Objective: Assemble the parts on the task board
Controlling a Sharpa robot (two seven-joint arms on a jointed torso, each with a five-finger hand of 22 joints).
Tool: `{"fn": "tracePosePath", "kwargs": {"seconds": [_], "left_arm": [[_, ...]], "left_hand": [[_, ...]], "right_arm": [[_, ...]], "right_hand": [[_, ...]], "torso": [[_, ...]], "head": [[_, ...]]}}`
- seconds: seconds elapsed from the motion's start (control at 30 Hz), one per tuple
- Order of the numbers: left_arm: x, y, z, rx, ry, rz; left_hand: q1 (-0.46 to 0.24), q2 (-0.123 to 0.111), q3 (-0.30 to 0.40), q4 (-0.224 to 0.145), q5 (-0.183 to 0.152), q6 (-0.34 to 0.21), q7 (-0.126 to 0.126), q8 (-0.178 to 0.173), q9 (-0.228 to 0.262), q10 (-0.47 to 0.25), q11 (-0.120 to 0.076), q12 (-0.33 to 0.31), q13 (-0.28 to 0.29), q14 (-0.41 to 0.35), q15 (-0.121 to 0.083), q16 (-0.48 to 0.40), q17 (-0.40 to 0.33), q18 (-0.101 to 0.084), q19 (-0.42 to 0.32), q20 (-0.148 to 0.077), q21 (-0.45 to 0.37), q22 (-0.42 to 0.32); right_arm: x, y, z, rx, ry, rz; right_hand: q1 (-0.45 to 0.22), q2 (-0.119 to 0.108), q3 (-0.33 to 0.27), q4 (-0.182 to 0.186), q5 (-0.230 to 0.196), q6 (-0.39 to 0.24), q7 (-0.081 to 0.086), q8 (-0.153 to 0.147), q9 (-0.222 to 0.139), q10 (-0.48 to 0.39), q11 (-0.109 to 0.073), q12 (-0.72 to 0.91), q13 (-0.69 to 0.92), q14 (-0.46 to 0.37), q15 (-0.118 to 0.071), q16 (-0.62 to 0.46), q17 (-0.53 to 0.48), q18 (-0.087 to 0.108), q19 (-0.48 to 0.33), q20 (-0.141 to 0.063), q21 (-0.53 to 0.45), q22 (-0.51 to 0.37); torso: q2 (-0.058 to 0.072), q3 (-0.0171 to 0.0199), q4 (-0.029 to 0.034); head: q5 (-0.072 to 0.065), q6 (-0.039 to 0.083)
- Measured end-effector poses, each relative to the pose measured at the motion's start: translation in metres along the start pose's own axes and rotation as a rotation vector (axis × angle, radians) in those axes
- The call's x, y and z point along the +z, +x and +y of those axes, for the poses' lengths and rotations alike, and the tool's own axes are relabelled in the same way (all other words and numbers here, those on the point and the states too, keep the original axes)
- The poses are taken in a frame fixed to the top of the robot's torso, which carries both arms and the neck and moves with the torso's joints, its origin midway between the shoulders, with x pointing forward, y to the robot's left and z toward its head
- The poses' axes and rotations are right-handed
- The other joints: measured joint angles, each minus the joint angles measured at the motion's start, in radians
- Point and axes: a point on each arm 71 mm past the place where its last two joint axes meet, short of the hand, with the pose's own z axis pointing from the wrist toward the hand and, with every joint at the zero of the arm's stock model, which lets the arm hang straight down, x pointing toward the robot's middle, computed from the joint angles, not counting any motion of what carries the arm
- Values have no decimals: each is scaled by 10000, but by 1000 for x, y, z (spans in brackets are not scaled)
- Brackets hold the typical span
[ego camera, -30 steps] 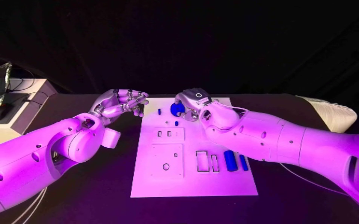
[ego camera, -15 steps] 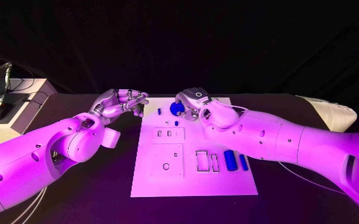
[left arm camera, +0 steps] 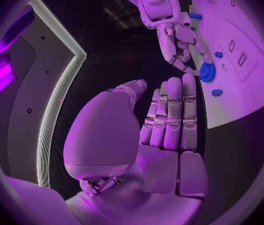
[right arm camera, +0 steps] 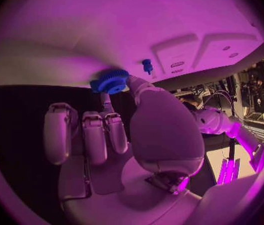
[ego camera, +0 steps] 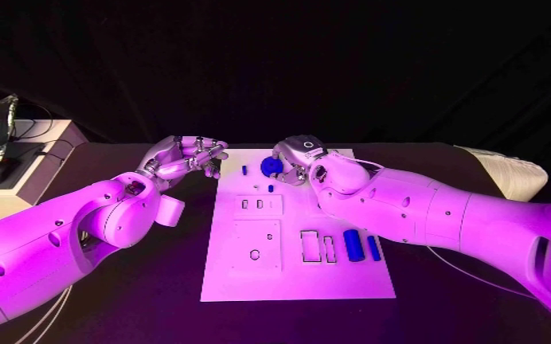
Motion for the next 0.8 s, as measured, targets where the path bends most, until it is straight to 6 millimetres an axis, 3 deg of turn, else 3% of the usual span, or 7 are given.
{"fn": "tracePosePath", "kwargs": {"seconds": [0.2,0.73,0.8], "left_arm": [[0,0,0,1,-13,0],[0,-1,1,12,-39,-17],[0,-1,1,13,-41,-19]], "left_hand": [[-40,40,0,0,0,0,0,0,9,0,0,0,-1,0,0,0,0,1,0,0,0,1],[-40,40,0,0,0,0,0,0,6,0,0,0,7,0,0,0,0,1,1,0,0,-1],[-40,40,0,0,0,0,0,0,6,0,0,0,7,0,0,0,0,1,1,0,0,-1]], "right_arm": [[-1,1,-2,84,73,69],[-4,2,-9,221,241,247],[-5,2,-11,263,261,281]], "right_hand": [[-147,147,0,0,58,28,-28,0,23,0,0,0,-1,0,0,0,0,0,0,0,0,-1],[-254,255,55,54,289,97,-18,-36,44,0,0,1,-3,1,-1,0,-1,0,0,-1,1,-2],[-371,372,55,54,364,129,-51,-36,56,0,0,1,-4,0,-1,0,-1,0,-1,-1,1,-2]], "torso": [[0,0,7],[0,1,11],[0,1,11]], "head": [[-8,-4],[-6,10],[-3,9]]}}
